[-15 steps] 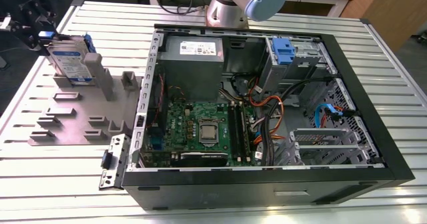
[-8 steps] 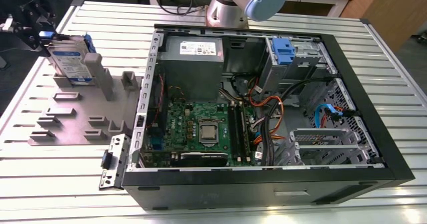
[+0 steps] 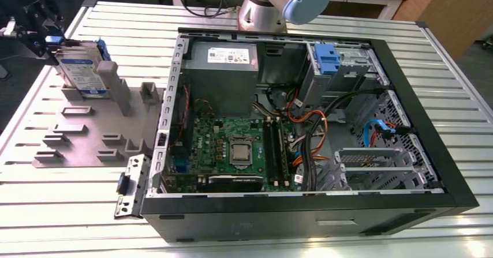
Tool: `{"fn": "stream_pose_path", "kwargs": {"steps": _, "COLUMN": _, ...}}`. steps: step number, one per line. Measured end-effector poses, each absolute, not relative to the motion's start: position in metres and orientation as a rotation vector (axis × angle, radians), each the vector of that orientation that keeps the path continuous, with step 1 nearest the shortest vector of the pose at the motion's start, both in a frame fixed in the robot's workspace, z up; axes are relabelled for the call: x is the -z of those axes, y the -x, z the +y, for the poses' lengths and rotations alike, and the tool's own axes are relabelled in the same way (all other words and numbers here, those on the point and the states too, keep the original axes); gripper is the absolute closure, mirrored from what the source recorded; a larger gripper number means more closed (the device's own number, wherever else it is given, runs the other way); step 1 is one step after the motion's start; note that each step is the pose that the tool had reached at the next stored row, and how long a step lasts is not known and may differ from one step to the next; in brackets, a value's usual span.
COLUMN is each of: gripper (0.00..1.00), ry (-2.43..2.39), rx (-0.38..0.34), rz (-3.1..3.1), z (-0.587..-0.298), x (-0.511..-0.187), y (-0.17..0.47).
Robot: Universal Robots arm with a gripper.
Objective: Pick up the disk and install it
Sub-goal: 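Pick up the disk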
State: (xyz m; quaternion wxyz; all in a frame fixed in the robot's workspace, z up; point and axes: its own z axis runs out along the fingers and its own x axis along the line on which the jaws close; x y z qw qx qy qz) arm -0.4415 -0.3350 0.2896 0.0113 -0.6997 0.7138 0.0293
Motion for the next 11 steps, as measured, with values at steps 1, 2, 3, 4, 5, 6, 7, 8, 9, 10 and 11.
{"fn": "stream_pose_path", "kwargs": {"steps": 1, "gripper": 0.41, "ry": 2.182, "rx": -0.091, "rz": 2.226, "z": -0.335, "x": -0.2895, "y": 0.4415}}
{"fn": "stream_pose_path", "kwargs": {"steps": 2, "gripper": 0.41, "ry": 2.182, "rx": -0.091, "rz": 2.226, "z": -0.335, "x": -0.2895, "y": 0.4415}}
{"fn": "stream_pose_path", "kwargs": {"steps": 3, "gripper": 0.48, "ry": 2.183, "rx": -0.091, "rz": 2.226, "z": -0.335, "x": -0.2896, "y": 0.4415}}
{"fn": "stream_pose_path", "kwargs": {"steps": 4, "gripper": 0.48, "ry": 2.183, "rx": -0.09, "rz": 2.227, "z": -0.3351, "x": -0.2896, "y": 0.4415}}
{"fn": "stream_pose_path", "kwargs": {"steps": 5, "gripper": 0.48, "ry": 2.184, "rx": -0.089, "rz": 2.227, "z": -0.3351, "x": -0.2896, "y": 0.4415}}
{"fn": "stream_pose_path", "kwargs": {"steps": 6, "gripper": 0.48, "ry": 2.184, "rx": -0.088, "rz": 2.228, "z": -0.3353, "x": -0.2896, "y": 0.4415}}
{"fn": "stream_pose_path", "kwargs": {"steps": 7, "gripper": 0.48, "ry": 2.184, "rx": -0.087, "rz": 2.228, "z": -0.3354, "x": -0.2895, "y": 0.4415}}
{"fn": "stream_pose_path", "kwargs": {"steps": 8, "gripper": 0.48, "ry": 2.184, "rx": -0.086, "rz": 2.229, "z": -0.3356, "x": -0.2895, "y": 0.4415}}
{"fn": "stream_pose_path", "kwargs": {"steps": 9, "gripper": 0.48, "ry": 2.185, "rx": -0.086, "rz": 2.229, "z": -0.3358, "x": -0.2895, "y": 0.4415}}
{"fn": "stream_pose_path", "kwargs": {"steps": 10, "gripper": 0.48, "ry": 2.185, "rx": -0.086, "rz": 2.229, "z": -0.3359, "x": -0.2895, "y": 0.4415}}
{"fn": "stream_pose_path", "kwargs": {"steps": 11, "gripper": 0.48, "ry": 2.185, "rx": -0.086, "rz": 2.229, "z": -0.3359, "x": -0.2895, "y": 0.4415}}
